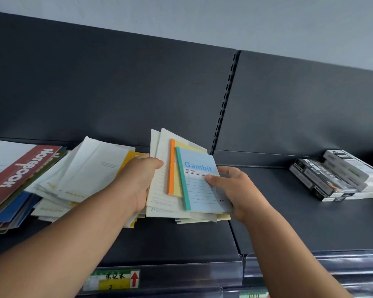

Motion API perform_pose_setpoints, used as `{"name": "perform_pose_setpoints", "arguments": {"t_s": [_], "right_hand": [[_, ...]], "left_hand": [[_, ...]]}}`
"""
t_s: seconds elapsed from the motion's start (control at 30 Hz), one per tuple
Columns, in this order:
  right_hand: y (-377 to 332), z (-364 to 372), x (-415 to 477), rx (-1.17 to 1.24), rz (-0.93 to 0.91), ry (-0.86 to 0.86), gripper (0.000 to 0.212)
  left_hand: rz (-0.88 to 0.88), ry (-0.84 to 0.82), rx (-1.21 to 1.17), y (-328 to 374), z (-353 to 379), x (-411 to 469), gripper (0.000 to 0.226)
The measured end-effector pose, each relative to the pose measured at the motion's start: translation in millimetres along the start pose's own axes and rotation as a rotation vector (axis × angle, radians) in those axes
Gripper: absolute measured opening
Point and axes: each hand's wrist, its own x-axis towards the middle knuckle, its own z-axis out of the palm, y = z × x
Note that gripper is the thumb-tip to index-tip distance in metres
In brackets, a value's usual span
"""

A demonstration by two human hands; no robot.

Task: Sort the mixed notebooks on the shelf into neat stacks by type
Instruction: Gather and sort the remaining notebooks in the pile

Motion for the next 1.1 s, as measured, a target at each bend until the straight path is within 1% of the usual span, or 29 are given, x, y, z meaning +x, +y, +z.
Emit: {"name": "perform_pose_setpoints", "arguments": {"t_s": [0.1,0.2,0.27,0.37,0.43,0.53,0.63,0.7,0.73,0.8,0.87,0.9,0.93,0.97,1.03,1.1], "right_hand": [[-1.8,-4.8,0.8,-0.002,-0.018,0.016,0.037],[-3.1,-12.0,3.4,-0.031,-0.026,0.057,0.033],[-3.5,-16.4,4.1,-0.093,-0.042,0.108,0.031],[-0.1,-19.7,6.1,-0.308,-0.067,0.215,0.033],[4.0,-17.2,7.2,-0.48,-0.069,0.261,0.04],[4.9,-11.9,7.7,-0.583,-0.054,0.269,0.05],[-0.6,-7.1,3.4,-0.736,-0.068,0.262,0.045],[-7.2,-2.4,-1.7,-0.79,-0.174,0.298,0.041],[-11.7,1.4,-5.6,-0.743,-0.244,0.308,0.04],[-23.3,14.3,-13.5,-0.495,-0.313,0.231,0.036],[-32.2,31.7,-20.1,-0.195,-0.238,0.025,0.029],[-33.0,40.3,-21.7,-0.112,-0.183,-0.076,0.025],[-32.1,48.7,-22.3,-0.087,-0.155,-0.143,0.023],[-29.4,56.6,-20.0,-0.094,-0.148,-0.167,0.025],[-23.4,72.4,-15.9,-0.126,-0.153,-0.166,0.029],[-19.6,88.6,-12.5,-0.137,-0.154,-0.17,0.035]], "left_hand": [[0.056,0.007,0.008,3.2,-3.8,1.3,0.021],[0.08,0.043,-0.012,10.3,-13.9,2.9,0.021],[0.086,0.072,-0.026,14.0,-22.6,3.0,0.022],[0.099,0.119,-0.052,16.7,-35.1,2.8,0.021],[0.095,0.117,-0.09,17.6,-41.2,1.5,0.021],[0.074,0.092,-0.13,18.2,-45.0,-1.8,0.021],[0.074,0.058,-0.131,16.8,-45.5,-5.2,0.022],[0.071,0.042,-0.134,15.0,-46.7,-7.2,0.023],[0.066,0.036,-0.137,13.9,-47.7,-8.3,0.023],[0.051,0.028,-0.133,12.0,-50.0,-10.6,0.024],[0.041,0.02,-0.123,10.7,-51.7,-13.1,0.023],[0.039,0.021,-0.111,10.4,-52.8,-14.7,0.023],[0.041,0.021,-0.098,9.7,-54.7,-16.3,0.022],[0.047,0.028,-0.085,8.8,-57.5,-17.0,0.022],[0.053,0.063,-0.075,7.5,-66.8,-18.5,0.022],[0.041,0.132,-0.077,7.6,-81.5,-16.9,0.022]]}}
